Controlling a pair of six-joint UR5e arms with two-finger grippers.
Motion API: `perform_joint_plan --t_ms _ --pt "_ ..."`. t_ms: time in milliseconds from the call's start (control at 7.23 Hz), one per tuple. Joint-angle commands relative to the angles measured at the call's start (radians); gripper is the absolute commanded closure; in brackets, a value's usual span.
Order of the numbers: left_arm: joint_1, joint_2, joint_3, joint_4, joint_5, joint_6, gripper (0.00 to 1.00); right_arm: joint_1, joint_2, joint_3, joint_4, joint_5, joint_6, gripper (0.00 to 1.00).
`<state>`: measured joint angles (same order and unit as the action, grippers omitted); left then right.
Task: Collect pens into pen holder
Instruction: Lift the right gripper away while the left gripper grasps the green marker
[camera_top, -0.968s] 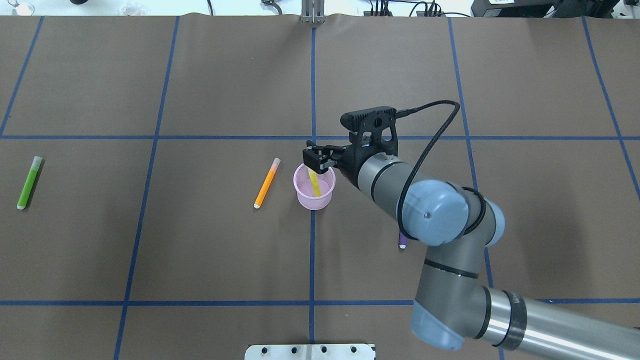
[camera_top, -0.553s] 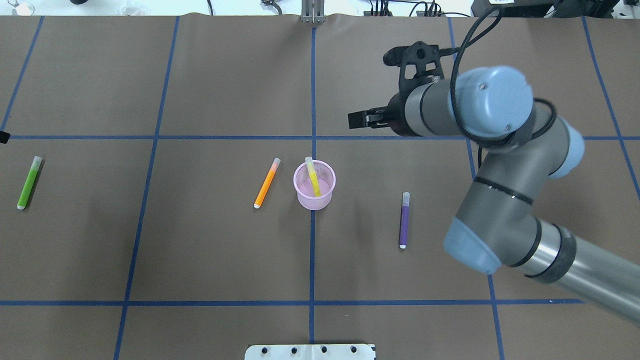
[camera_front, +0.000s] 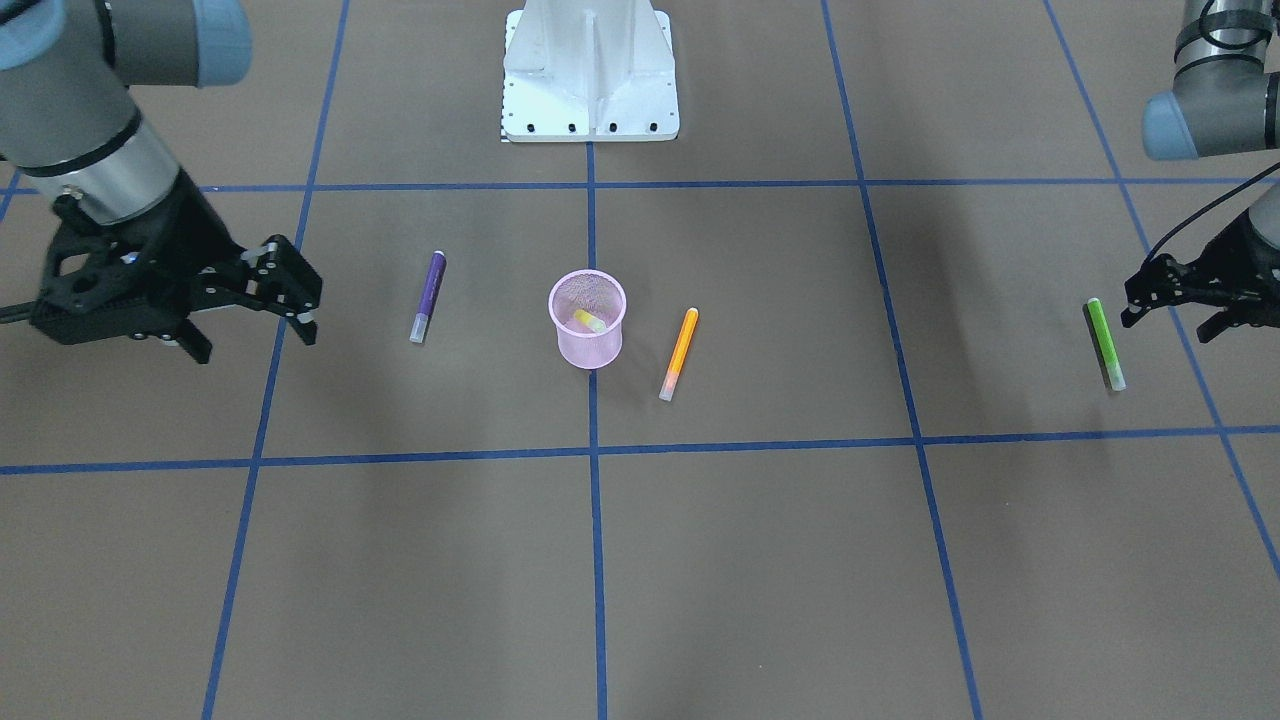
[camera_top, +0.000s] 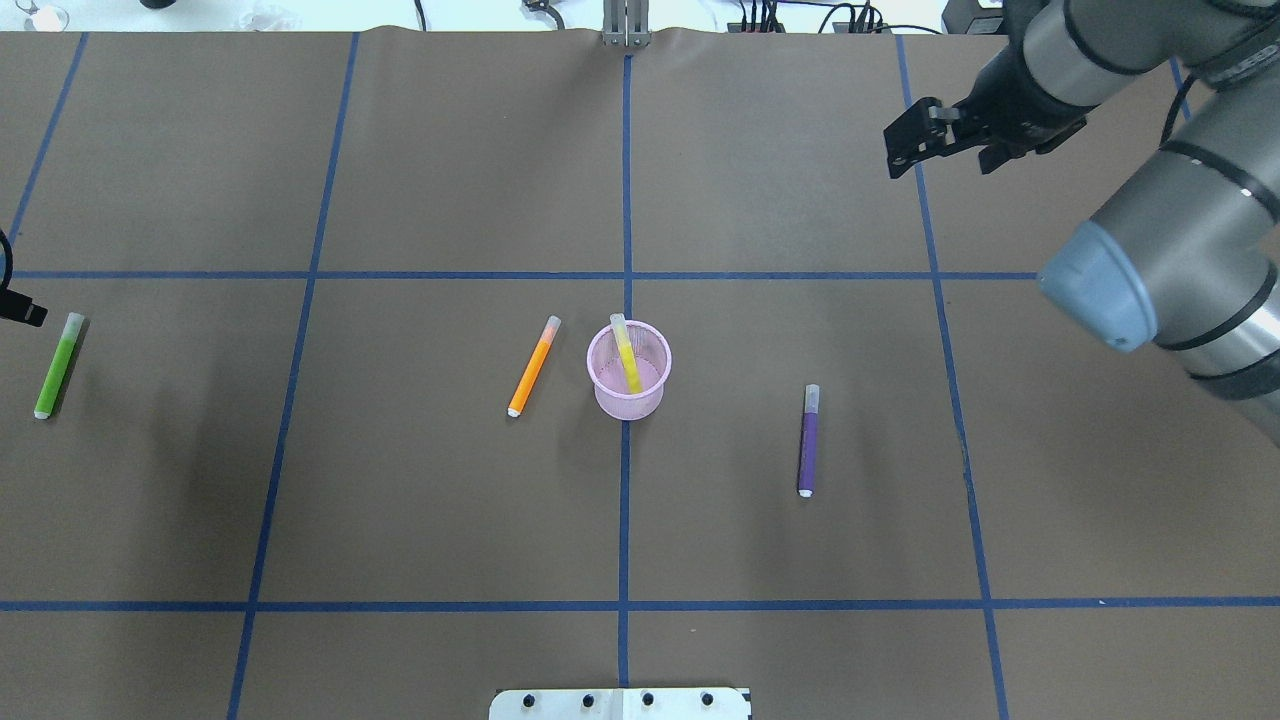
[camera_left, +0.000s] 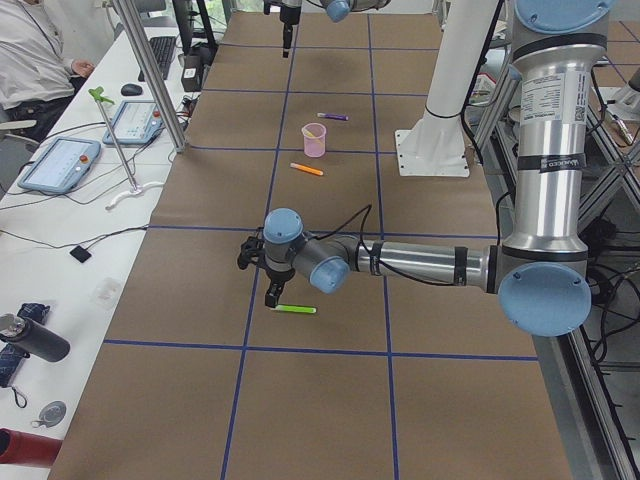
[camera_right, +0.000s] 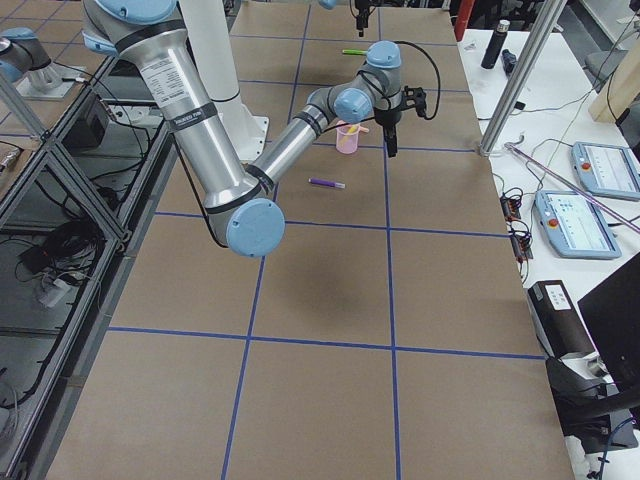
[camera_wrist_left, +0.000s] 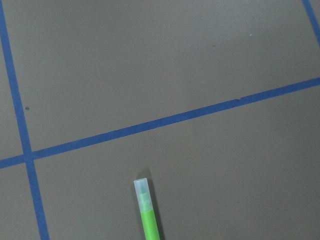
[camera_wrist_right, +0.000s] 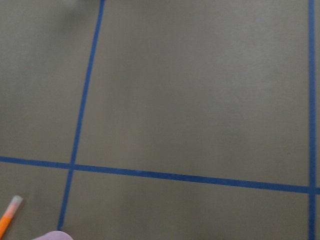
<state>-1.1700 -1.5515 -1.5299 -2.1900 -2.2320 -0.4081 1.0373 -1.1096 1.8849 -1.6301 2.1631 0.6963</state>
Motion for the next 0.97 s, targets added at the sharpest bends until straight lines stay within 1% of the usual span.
perform_joint_plan --t_ms 0,138,277,415,553,830 --pt "0.042 -0.051 0.143 -0.141 0.011 -0.081 0.04 0.155 -0.093 -0.004 -0.037 0.125 -0.289 0.00" --pt "0.064 -0.058 0.157 -0.149 0.053 -0.090 0.10 0.199 -0.139 -0.004 -0.036 0.144 -0.370 0.00" --pt "0.078 -0.061 0.160 -0.149 0.066 -0.092 0.19 0.219 -0.154 -0.004 -0.036 0.155 -0.398 0.00" --pt "0.081 -0.061 0.160 -0.149 0.066 -0.092 0.32 0.219 -0.157 -0.003 -0.036 0.155 -0.400 0.00" --pt "0.085 -0.061 0.160 -0.149 0.066 -0.092 0.49 0.219 -0.159 -0.001 -0.036 0.155 -0.400 0.00" --pt "0.101 -0.061 0.171 -0.149 0.066 -0.092 0.51 0.219 -0.161 -0.001 -0.036 0.153 -0.400 0.00"
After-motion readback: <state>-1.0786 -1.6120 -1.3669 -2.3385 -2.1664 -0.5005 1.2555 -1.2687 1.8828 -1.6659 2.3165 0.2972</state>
